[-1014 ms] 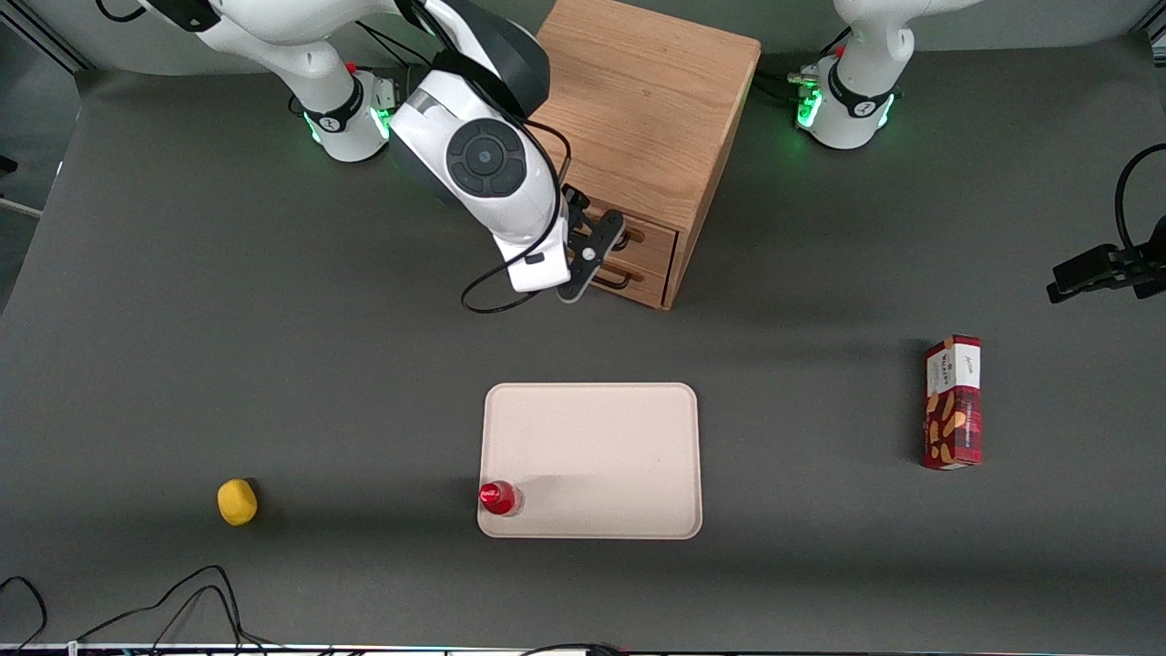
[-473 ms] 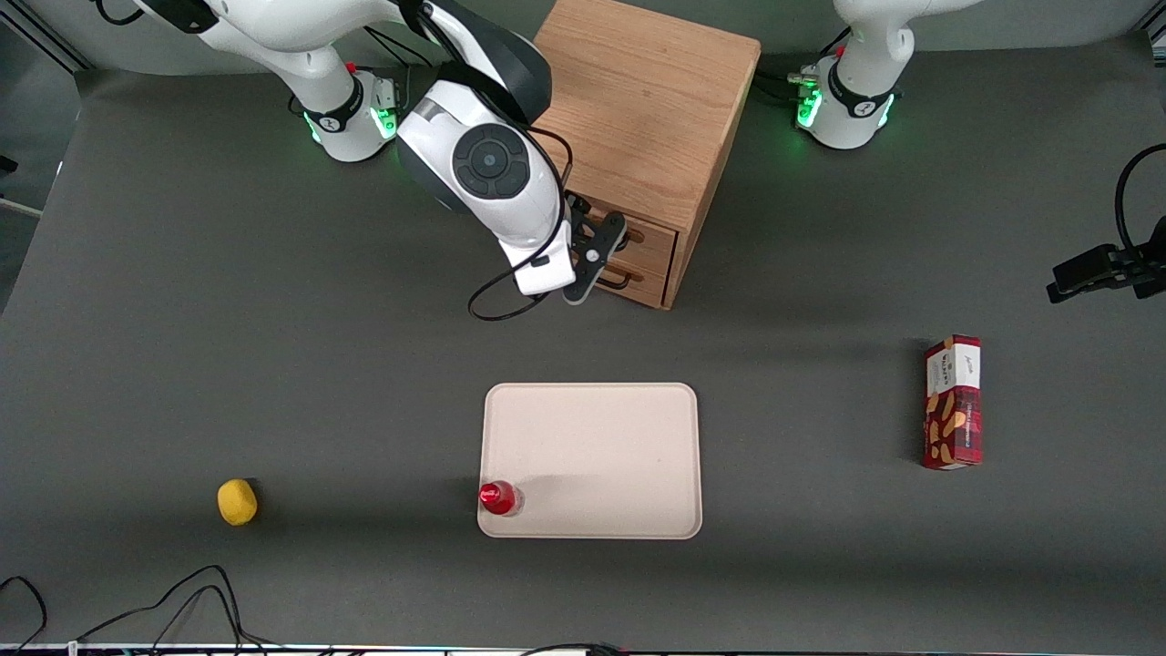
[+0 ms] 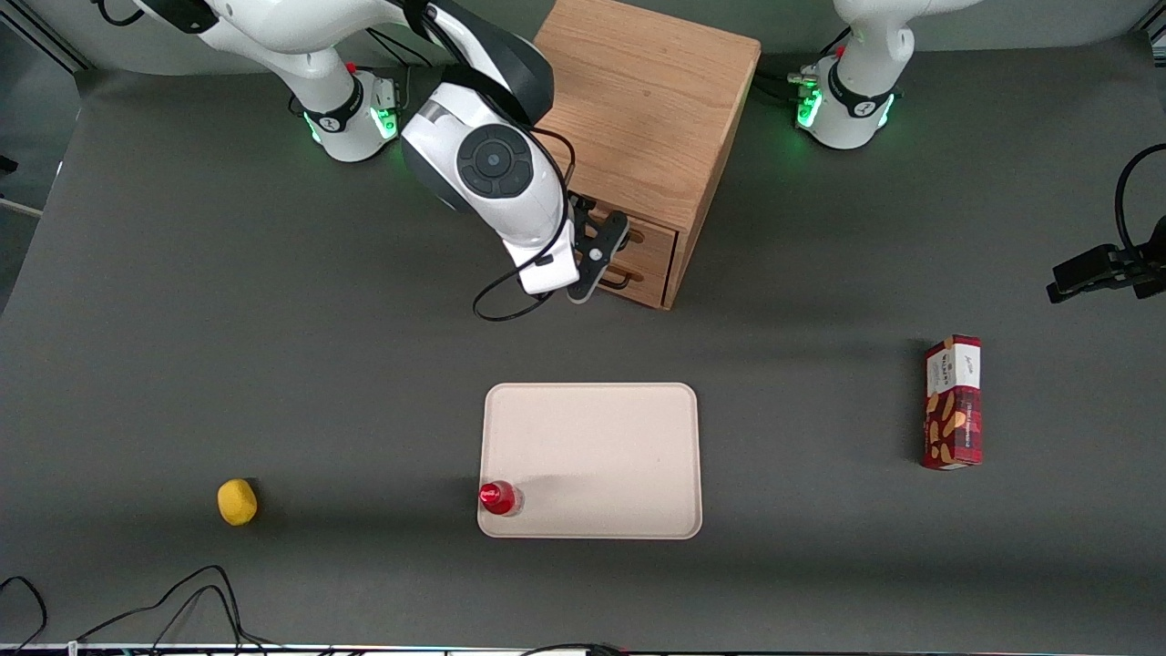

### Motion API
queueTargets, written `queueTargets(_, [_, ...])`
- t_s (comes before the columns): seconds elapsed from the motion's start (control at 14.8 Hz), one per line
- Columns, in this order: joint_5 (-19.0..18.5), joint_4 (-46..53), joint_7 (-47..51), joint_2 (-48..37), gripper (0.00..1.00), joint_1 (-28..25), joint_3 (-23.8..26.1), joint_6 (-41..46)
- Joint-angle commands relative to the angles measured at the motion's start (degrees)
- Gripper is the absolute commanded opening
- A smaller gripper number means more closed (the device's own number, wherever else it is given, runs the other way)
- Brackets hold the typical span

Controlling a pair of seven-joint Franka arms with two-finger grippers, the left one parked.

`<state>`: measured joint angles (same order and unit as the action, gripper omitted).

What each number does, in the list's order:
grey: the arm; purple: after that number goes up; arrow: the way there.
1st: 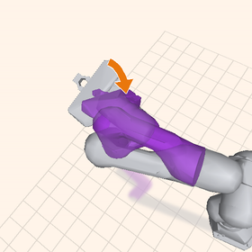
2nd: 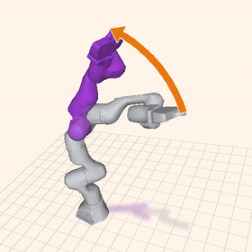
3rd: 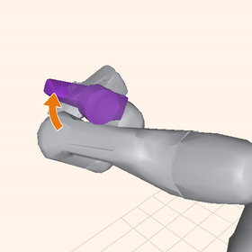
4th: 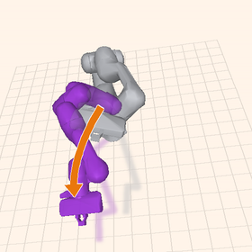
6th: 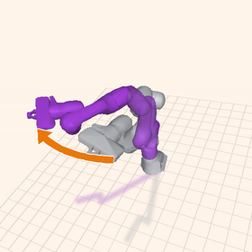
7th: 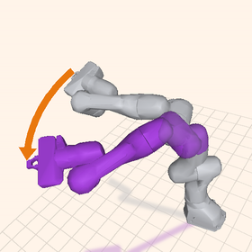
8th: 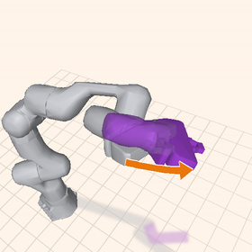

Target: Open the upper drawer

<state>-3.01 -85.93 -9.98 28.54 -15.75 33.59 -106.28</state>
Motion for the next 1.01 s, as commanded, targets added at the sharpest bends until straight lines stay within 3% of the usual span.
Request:
queueTargets(0.0, [-1.4, -1.4, -1.4, -1.3, 1.00, 2.4, 2.4, 0.5])
queueTargets(0.54, [-1.8, -1.6, -2.8, -0.4, 1.00, 3.3, 3.2, 0.0])
queueTargets(0.95, [-5.5, -1.5, -2.9, 1.4, 1.00, 3.5, 3.0, -1.3])
